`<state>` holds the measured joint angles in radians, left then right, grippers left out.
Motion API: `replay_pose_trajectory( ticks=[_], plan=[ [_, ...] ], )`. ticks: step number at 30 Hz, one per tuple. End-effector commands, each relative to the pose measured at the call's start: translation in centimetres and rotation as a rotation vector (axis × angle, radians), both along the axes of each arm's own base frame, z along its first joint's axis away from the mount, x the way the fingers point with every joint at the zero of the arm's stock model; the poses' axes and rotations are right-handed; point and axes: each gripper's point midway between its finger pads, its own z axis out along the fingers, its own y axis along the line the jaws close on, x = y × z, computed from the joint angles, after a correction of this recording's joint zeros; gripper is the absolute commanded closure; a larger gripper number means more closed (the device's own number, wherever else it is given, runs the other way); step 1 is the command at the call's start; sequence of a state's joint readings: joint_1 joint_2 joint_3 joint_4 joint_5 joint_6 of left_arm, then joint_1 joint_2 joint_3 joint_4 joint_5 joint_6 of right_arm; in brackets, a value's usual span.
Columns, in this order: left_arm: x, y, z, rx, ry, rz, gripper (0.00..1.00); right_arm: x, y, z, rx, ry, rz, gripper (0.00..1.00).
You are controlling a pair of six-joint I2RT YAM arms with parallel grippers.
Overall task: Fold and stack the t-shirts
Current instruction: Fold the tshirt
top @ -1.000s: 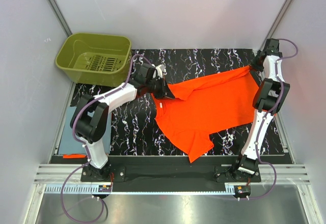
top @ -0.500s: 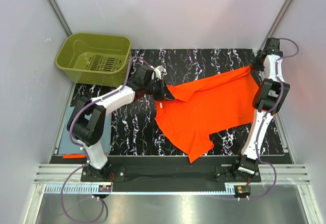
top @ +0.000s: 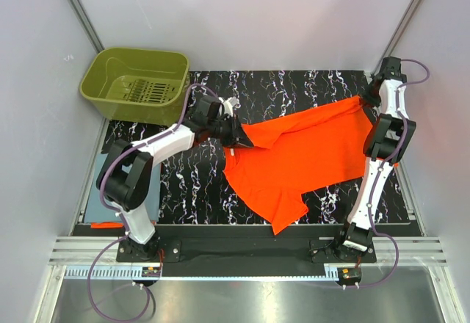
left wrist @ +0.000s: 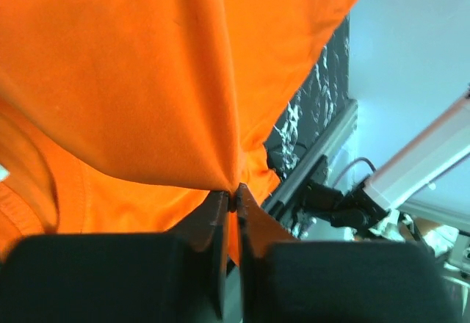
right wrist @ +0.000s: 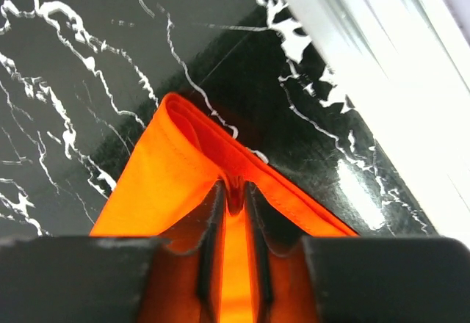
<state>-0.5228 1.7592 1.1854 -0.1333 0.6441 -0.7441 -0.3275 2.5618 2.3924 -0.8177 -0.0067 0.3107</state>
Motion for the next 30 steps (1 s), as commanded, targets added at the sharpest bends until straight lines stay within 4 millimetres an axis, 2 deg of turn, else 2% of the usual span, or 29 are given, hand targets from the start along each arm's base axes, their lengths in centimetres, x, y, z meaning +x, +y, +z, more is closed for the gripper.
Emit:
replay_pose_trajectory(
  ticks=[1,2,3,5,6,7,8,9,10,11,12,13,14,15,16,17,18,19,20,21,22,23,24,25,26,27,28,30],
  plan=[
    [-1.9,-0.6,0.4,-0.067,0.054,-0.11,0.76,-0.6,-1.0,0.9,-0.027,0.03,-0.06,0.66],
    [-1.9,-0.1,0.0,-0.044,0.023,-0.15,0.6,-0.4,-1.2,1.9,-0.03,0.018,-0.073,0.6],
    [-2.8,0.7,-0.7,0.0,0.073,-0.173,0.55,-1.4,-0.9,1.9,-0.012,0.058,-0.093,0.54],
    [-1.9,2.2,0.6,0.035,-0.037,-0.198,0.48,-1.8,-0.8,3.2,-0.006,0.051,-0.109,0.43],
    [-2.0,3.3,1.7,0.072,-0.07,-0.181,0.39,-2.0,-0.6,3.7,-0.001,0.05,-0.12,0.4],
    [-1.6,3.9,2.4,0.081,-0.106,-0.178,0.35,-2.2,-0.8,5.3,-0.018,0.031,-0.135,0.37],
    [-0.6,4.9,3.4,0.09,-0.16,-0.173,0.22,-2.3,-0.6,5.8,-0.009,0.024,-0.138,0.34],
    [-0.2,5.5,3.9,0.1,-0.18,-0.162,0.16,-2.2,-0.1,6.5,0.01,0.006,-0.134,0.34],
    [0.5,6.2,4.1,0.124,-0.198,-0.136,0.15,-2.0,0.9,7.4,0.037,-0.015,-0.118,0.33],
    [1.6,7.4,4.1,0.138,-0.204,-0.101,0.15,-2.1,1.4,7.3,0.059,-0.01,-0.115,0.32],
    [2.3,8.0,3.9,0.148,-0.198,-0.075,0.16,-2.2,2.1,7.4,0.076,-0.008,-0.113,0.26],
    [3.6,8.3,3.7,0.144,-0.185,-0.055,0.18,-2.1,3.5,8.1,0.118,-0.023,-0.08,0.26],
    [4.9,9.1,3.7,0.129,-0.159,-0.02,0.21,-2.4,5.6,7.4,0.145,0.003,-0.05,0.25],
    [5.6,9.1,3.7,0.113,-0.15,-0.016,0.25,-2.5,6.8,7.4,0.163,0.004,-0.018,0.25],
    [7.1,8.9,3.5,0.102,-0.138,-0.011,0.29,-2.1,8.4,8.9,0.181,-0.038,0.024,0.25],
    [8.1,9.3,3.3,0.098,-0.122,0.011,0.3,-2.7,10.8,7.6,0.205,-0.003,0.063,0.25],
    [8.8,9.2,3.1,0.098,-0.119,0.016,0.3,-2.8,12.4,7.7,0.223,-0.008,0.092,0.25],
    [10.3,9.0,2.6,0.108,-0.124,0.024,0.3,-2.4,14.3,9.8,0.248,-0.078,0.141,0.25],
    [10.9,9.0,2.1,0.123,-0.128,0.024,0.29,-3.6,16.1,8.0,0.293,-0.038,0.166,0.25],
    [11.6,9.0,1.7,0.135,-0.132,0.028,0.29,-3.8,18.9,8.2,0.335,-0.051,0.208,0.25],
    [12.7,9.1,1.0,0.158,-0.136,0.04,0.29,-3.6,20.7,10.1,0.379,-0.123,0.256,0.26],
    [13.4,9.3,0.5,0.174,-0.143,0.047,0.32,-5.0,22.4,8.4,0.436,-0.077,0.252,0.26],
    [13.8,9.4,-0.8,0.193,-0.119,0.052,0.35,-5.1,24.4,8.7,0.475,-0.1,0.297,0.27],
    [14.3,9.3,-0.7,0.187,-0.124,0.056,0.39,-5.9,26.4,9.1,0.542,-0.096,0.345,0.27],
    [14.5,9.1,-1.0,0.18,-0.103,0.063,0.45,-7.0,27.5,8.0,0.576,-0.059,0.357,0.27],
    [14.6,8.9,-1.3,0.173,-0.086,0.067,0.47,-7.6,28.6,7.8,0.614,-0.038,0.368,0.27],
    [14.9,8.8,-2.1,0.172,-0.064,0.074,0.48,-8.6,31.0,7.8,0.662,-0.015,0.422,0.28],
    [15.2,8.6,-2.9,0.195,-0.025,0.123,0.52,-10.0,32.2,6.8,0.661,0.025,0.437,0.3]
  ],
)
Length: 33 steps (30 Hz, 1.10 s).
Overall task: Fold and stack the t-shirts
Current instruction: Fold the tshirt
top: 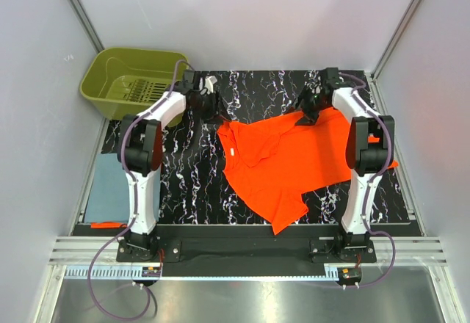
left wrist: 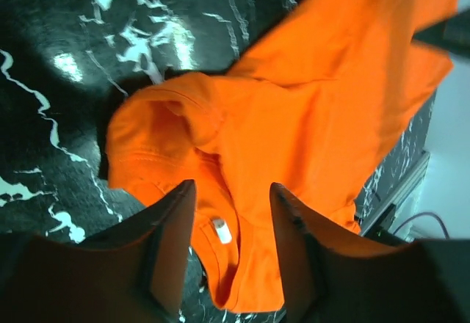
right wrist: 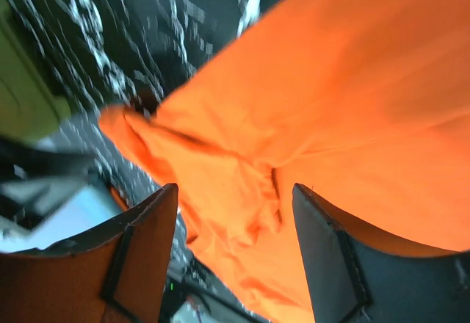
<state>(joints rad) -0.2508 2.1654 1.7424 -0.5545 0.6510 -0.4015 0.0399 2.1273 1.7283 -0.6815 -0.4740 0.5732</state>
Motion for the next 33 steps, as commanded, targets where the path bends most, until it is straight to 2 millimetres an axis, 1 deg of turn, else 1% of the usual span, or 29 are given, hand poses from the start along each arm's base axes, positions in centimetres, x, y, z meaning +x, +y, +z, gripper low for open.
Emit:
replay_pose_trajectory(
  ticks=[1,2,3,4,5,6,7,8,9,10,11,13,14,16,19,22,23,24,25,26,27,30,33],
  plan=[
    [2.1,0.4,0.5,0.074,-0.025,0.122,0.5,-1.2,3.1,2.8,0.106,-0.055,0.064,0.3],
    [2.1,0.3,0.3,0.108,-0.027,0.16,0.49,-1.9,3.4,2.1,0.098,-0.038,0.074,0.3],
    [2.4,0.4,0.1,0.149,-0.045,0.188,0.42,-2.2,3.5,2.0,0.098,-0.035,0.077,0.31],
    [3.1,1.4,-0.2,0.229,-0.08,0.249,0.41,-2.5,3.6,2.3,0.097,-0.039,0.081,0.31],
    [3.1,0.9,-0.1,0.251,-0.099,0.26,0.41,-3.2,3.7,1.9,0.097,-0.022,0.083,0.31],
    [3.4,1.1,-0.3,0.285,-0.115,0.285,0.41,-3.6,3.7,1.9,0.095,-0.02,0.087,0.32],
    [3.7,0.8,0.0,0.291,-0.13,0.289,0.43,-4.0,3.8,2.6,0.094,-0.033,0.094,0.32],
    [3.6,0.1,-0.2,0.299,-0.136,0.282,0.43,-4.9,3.8,2.1,0.089,-0.015,0.097,0.32],
    [3.8,0.0,-0.5,0.312,-0.139,0.286,0.44,-5.4,3.8,1.9,0.083,-0.011,0.099,0.32],
    [4.1,-0.2,-0.3,0.319,-0.152,0.291,0.44,-5.7,3.6,2.2,0.071,-0.018,0.094,0.32],
    [4.1,-0.5,-0.4,0.327,-0.158,0.292,0.45,-6.6,3.5,1.3,0.068,0.013,0.09,0.32],
    [4.5,-0.5,-0.4,0.349,-0.174,0.311,0.45,-7.4,3.6,0.9,0.068,0.029,0.092,0.32],
    [4.6,-0.5,-0.3,0.351,-0.175,0.319,0.45,-8.0,3.5,0.3,0.068,0.048,0.093,0.32],
    [4.6,-0.4,-0.6,0.36,-0.173,0.333,0.45,-8.5,3.6,0.1,0.069,0.056,0.104,0.33],
    [4.7,-0.3,-1.4,0.369,-0.162,0.333,0.45,-9.1,4.0,-0.8,0.088,0.084,0.121,0.34],
    [4.2,-0.2,-2.4,0.379,-0.141,0.328,0.47,-9.0,4.7,-1.1,0.125,0.108,0.133,0.38],
    [4.2,-0.2,-2.4,0.38,-0.142,0.327,0.48,-8.9,4.9,-1.3,0.126,0.108,0.137,0.4],
    [4.2,-0.2,-2.8,0.384,-0.137,0.322,0.48,-8.8,4.9,-1.8,0.122,0.12,0.136,0.4],
    [4.4,-0.1,-3.0,0.387,-0.14,0.313,0.5,-8.7,5.1,-1.8,0.118,0.117,0.141,0.4],
    [4.4,-0.1,-3.2,0.384,-0.137,0.305,0.52,-8.6,5.2,-2.0,0.12,0.121,0.141,0.43],
    [4.6,-0.4,-3.5,0.372,-0.132,0.288,0.59,-8.6,5.3,-2.4,0.125,0.133,0.145,0.45],
    [4.9,-0.2,-3.9,0.368,-0.129,0.273,0.73,-8.8,5.8,-3.2,0.131,0.149,0.162,0.5],
    [5.0,0.3,-3.6,0.371,-0.137,0.275,0.76,-9.1,6.1,-4.0,0.13,0.163,0.18,0.55]
  ],
)
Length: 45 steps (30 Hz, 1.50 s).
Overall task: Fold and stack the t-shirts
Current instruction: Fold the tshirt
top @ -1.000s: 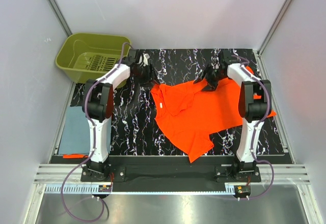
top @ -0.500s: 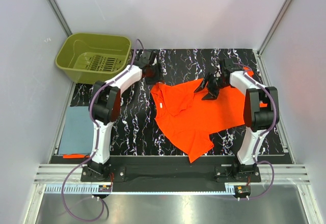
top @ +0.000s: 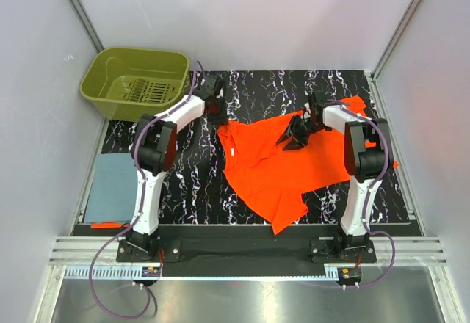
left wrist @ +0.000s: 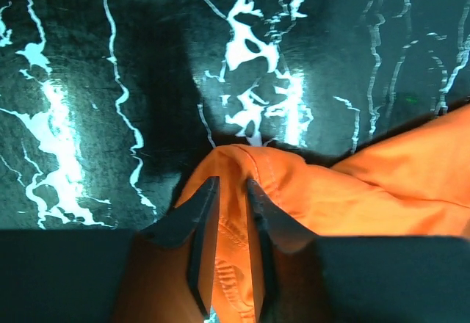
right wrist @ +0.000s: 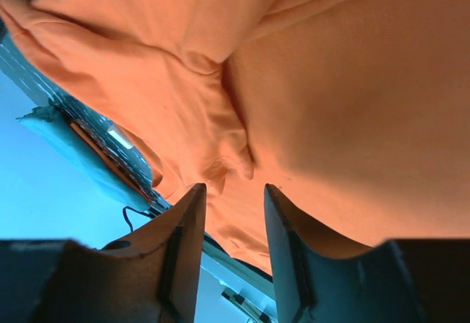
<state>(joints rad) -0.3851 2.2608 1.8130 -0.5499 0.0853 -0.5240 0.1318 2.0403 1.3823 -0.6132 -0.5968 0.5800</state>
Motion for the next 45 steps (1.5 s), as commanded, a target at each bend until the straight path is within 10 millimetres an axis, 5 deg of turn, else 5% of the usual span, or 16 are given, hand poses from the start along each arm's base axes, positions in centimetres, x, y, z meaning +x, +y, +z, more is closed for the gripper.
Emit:
replay_pose_trajectory(
  ticks=[1,11,19,31,36,45],
  plan=[
    [1.9,0.2,2.3,-0.021,-0.078,-0.017,0.78,0.7,1.2,0.7,0.037,-0.039,0.044,0.57],
    [2.0,-0.3,3.1,-0.048,-0.09,-0.05,0.83,0.6,1.7,-0.6,0.047,-0.013,0.061,0.65],
    [1.7,-0.5,3.0,-0.066,-0.082,-0.063,0.6,0.2,2.3,-1.2,0.06,0.002,0.075,0.69],
    [1.3,-0.2,4.9,-0.081,-0.116,-0.023,0.57,0.0,2.9,-1.3,0.073,0.009,0.073,0.82],
    [0.8,0.7,6.6,-0.072,-0.17,0.001,0.41,0.1,2.9,-0.9,0.077,0.001,0.069,1.0],
    [0.7,0.4,7.9,-0.172,-0.151,0.078,0.37,-0.4,2.9,-0.6,0.08,-0.005,0.074,1.0]
  ],
)
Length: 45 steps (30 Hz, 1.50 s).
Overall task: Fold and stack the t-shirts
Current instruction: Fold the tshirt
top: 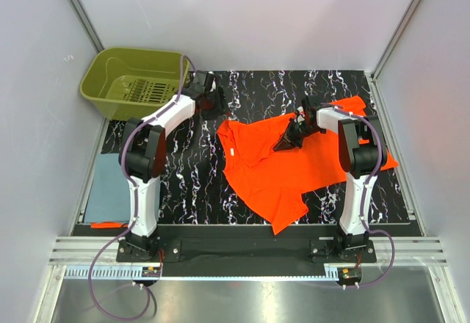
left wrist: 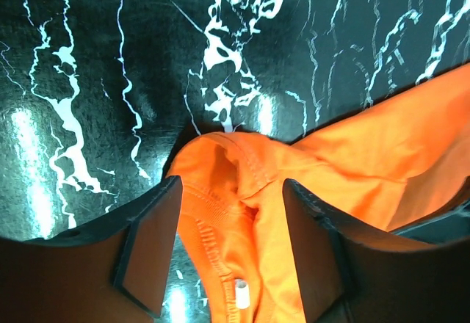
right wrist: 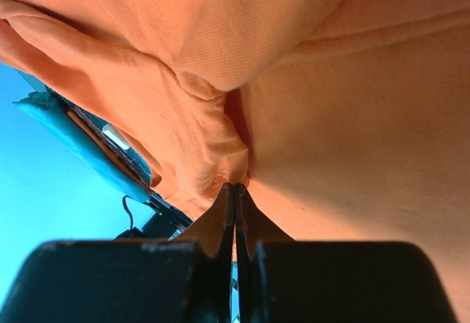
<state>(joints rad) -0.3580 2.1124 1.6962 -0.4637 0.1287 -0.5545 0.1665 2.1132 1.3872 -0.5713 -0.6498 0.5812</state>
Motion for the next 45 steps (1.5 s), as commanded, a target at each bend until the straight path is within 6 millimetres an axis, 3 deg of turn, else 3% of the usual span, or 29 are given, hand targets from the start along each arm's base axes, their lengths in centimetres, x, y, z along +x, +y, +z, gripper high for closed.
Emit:
replay_pose_trajectory(
  ticks=[1,3,4,8,17,20,21,22,25,28,35,45],
  plan=[
    [0.9,-0.6,2.4,-0.089,-0.041,0.051,0.37,-0.1,0.8,1.3,0.034,-0.031,0.022,1.0],
    [1.4,-1.1,2.1,-0.125,-0.02,0.061,0.39,-0.1,0.8,1.4,0.036,-0.036,0.024,1.0],
    [1.5,-1.5,1.0,-0.131,0.004,0.063,0.4,-0.2,0.8,1.4,0.036,-0.037,0.025,1.0],
    [2.1,-2.2,0.4,-0.163,0.028,0.07,0.51,-0.2,0.8,1.7,0.036,-0.043,0.026,1.0],
    [1.5,-2.5,-2.1,-0.171,0.095,0.07,0.49,-0.2,0.9,2.3,0.05,-0.05,0.028,1.0],
    [1.8,-2.7,-2.3,-0.17,0.09,0.052,0.57,-0.2,1.0,2.6,0.061,-0.052,0.027,1.0],
    [1.8,-2.7,-2.5,-0.166,0.089,0.044,0.69,-0.2,1.0,2.7,0.062,-0.053,0.029,1.0],
    [1.9,-2.7,-2.7,-0.163,0.091,0.041,0.74,-0.2,1.1,2.8,0.061,-0.059,0.032,1.0],
    [2.0,-2.2,-2.0,-0.141,0.062,0.025,0.92,-0.3,0.9,3.4,0.056,-0.069,0.031,1.0],
    [1.7,-1.3,-1.1,-0.114,0.032,0.014,1.0,-0.7,0.7,4.3,0.051,-0.082,0.038,1.0],
    [1.2,-0.9,1.0,-0.098,-0.02,-0.033,1.0,-2.1,-0.1,6.1,0.013,-0.094,0.074,1.0],
    [-0.2,0.0,3.1,-0.088,-0.052,-0.037,1.0,-4.9,-1.9,6.8,0.02,-0.032,0.063,1.0]
  ],
)
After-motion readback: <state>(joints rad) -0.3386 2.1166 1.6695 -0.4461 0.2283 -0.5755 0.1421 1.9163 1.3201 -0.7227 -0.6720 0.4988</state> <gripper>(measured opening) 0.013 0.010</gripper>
